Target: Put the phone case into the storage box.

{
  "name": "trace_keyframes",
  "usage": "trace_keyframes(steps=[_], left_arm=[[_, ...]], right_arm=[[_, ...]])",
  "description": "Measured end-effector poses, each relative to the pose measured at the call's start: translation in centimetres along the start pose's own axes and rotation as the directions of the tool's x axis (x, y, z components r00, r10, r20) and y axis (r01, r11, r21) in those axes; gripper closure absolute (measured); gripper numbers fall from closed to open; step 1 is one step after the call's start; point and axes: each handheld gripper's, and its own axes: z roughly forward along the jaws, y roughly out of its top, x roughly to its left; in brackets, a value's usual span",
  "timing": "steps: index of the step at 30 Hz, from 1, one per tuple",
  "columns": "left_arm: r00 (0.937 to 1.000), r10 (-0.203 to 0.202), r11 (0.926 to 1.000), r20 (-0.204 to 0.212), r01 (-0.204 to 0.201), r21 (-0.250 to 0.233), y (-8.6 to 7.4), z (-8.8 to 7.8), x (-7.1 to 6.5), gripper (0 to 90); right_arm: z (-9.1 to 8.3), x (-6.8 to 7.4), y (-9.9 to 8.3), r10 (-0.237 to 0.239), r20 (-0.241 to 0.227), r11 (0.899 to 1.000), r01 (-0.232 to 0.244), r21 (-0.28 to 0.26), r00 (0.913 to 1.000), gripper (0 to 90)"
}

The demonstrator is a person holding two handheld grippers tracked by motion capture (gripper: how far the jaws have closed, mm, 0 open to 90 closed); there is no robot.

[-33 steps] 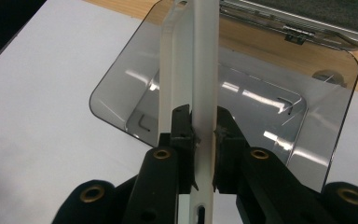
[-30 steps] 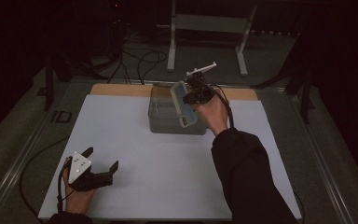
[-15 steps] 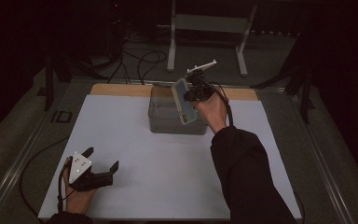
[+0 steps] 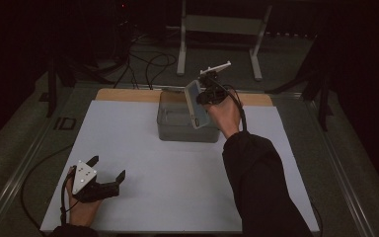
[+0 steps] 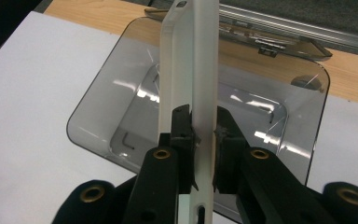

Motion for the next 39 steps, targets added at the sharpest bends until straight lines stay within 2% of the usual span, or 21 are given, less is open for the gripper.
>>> trace_keyframes(steps=[28, 39], left_arm=[[1.0000, -0.004, 1.0000, -0.004, 0.004, -0.003, 0.0, -0.1, 0.1, 0.1], [1.0000, -0.005, 1.0000, -0.004, 0.005, -0.004, 0.0, -0.1, 0.1, 0.1]], right_arm=[[0.7, -1.3, 0.7, 0.071, 0.041, 0.997, -0.070, -0.025, 0.9967, 81.8], [1.2, -2.1, 0.8, 0.084, 0.081, 0.996, -0.083, -0.016, 0.9932, 81.8]])
